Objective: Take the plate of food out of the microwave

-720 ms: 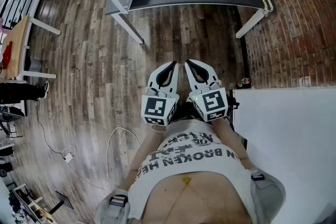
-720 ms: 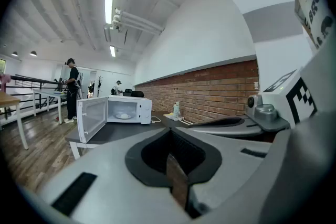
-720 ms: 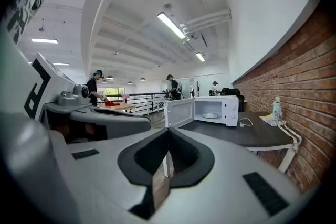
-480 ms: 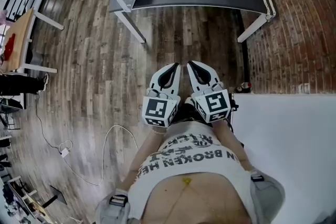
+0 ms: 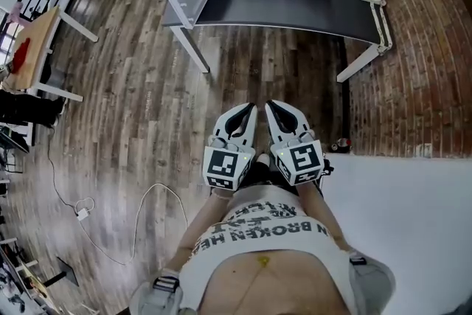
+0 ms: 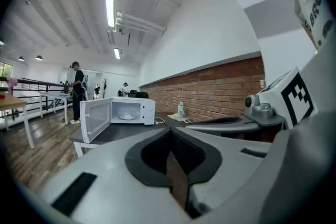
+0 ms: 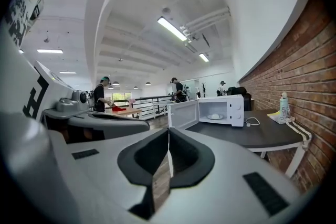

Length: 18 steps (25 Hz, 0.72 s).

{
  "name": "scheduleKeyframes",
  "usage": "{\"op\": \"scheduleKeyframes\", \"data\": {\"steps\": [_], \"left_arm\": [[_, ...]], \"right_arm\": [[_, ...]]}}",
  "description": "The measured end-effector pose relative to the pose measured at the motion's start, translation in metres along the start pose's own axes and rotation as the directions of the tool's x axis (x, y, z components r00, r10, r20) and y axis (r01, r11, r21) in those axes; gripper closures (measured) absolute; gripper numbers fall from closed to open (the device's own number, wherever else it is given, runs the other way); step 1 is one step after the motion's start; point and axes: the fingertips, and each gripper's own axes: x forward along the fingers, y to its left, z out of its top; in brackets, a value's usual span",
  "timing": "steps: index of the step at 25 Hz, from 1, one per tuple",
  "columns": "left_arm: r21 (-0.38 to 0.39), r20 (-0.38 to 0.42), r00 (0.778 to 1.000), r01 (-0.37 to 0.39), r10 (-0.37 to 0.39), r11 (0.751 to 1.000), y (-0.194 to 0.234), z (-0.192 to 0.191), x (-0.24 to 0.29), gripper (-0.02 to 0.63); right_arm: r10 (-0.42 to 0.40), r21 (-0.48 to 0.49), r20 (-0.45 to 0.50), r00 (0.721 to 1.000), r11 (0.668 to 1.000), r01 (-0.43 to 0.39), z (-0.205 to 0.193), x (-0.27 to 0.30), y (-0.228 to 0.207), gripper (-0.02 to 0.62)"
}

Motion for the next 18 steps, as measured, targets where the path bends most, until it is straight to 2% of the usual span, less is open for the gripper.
{"op": "scheduleKeyframes", "data": {"steps": [5, 18], "left_arm": [[-0.021, 0.009, 1.0, 0.006, -0.006, 1.0, 0.023, 0.002, 0.02, 0.598], [-0.056, 0.024, 0.992, 0.123, -0.121, 0.991, 0.098, 0.032, 0.112, 0.598]], "right_arm": [[-0.022, 0.026, -0.023, 0.999, 0.999, 0.023, 0.001, 0.026, -0.014, 0.586], [-0.092, 0.034, 0.0, 0.996, 0.995, 0.092, 0.033, 0.127, -0.062, 0.586]]}}
